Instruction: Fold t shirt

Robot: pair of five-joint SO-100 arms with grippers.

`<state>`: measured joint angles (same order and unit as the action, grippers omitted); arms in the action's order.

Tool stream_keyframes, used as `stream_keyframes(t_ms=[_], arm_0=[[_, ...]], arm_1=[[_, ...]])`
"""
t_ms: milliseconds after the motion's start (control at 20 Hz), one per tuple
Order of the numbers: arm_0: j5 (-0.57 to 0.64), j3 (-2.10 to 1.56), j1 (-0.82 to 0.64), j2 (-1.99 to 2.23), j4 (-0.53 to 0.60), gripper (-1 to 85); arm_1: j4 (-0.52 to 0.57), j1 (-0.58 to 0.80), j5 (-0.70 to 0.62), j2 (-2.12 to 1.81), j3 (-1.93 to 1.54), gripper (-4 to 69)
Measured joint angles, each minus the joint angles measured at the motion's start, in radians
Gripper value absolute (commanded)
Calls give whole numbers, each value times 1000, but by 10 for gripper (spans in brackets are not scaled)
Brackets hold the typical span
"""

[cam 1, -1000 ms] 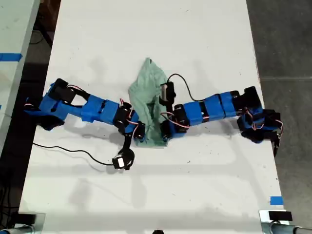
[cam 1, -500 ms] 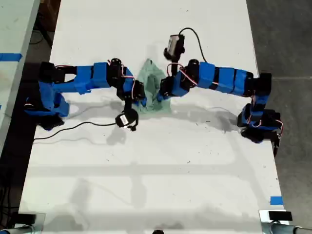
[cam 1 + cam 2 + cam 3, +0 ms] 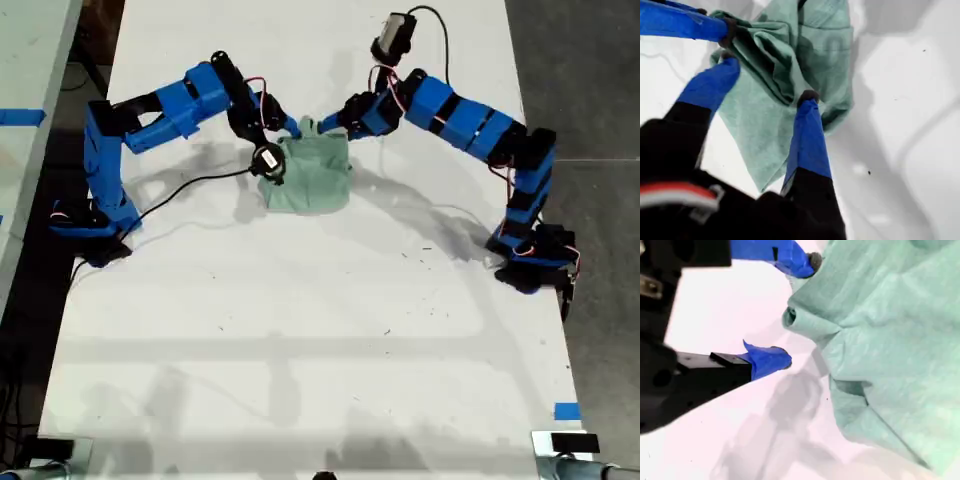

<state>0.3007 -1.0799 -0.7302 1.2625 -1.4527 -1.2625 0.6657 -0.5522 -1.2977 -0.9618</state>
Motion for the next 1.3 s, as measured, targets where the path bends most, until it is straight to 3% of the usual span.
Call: stream_keyframes(t_ms=[100,150,200,400,450,550,700,850,900,1050,1200,1300], arm_0=[[51,0,-37,15,-26,225],[71,0,-57,44,-48,145],[89,0,-78,91,-74,-1],[147,-163,-141,422,-132,-2],[147,-258,-114,558,-133,-2],[52,-494,77,877,-98,-2],[-210,-923,477,1404,74,-2],[-368,-1318,706,1647,264,4],[-399,-1433,742,1678,337,62],[-499,-1802,764,1921,488,33],[-541,-2005,801,2270,494,-2],[-560,-2075,811,2309,459,-2]], arm_1=[[-51,52,-31,0,20,286],[-92,84,-41,-2,23,120],[-150,115,-44,-9,23,-2],[-420,156,-32,-202,-67,-1],[-437,104,-20,-305,-156,-1],[-437,-66,44,-569,-383,-1],[-371,-307,196,-1020,-759,-2],[-256,-548,374,-1328,-1100,-2],[-196,-606,419,-1410,-1218,-2],[-66,-655,485,-1727,-1598,-2],[-83,-673,512,-2129,-1894,-31],[-144,-664,506,-2184,-2000,-32]])
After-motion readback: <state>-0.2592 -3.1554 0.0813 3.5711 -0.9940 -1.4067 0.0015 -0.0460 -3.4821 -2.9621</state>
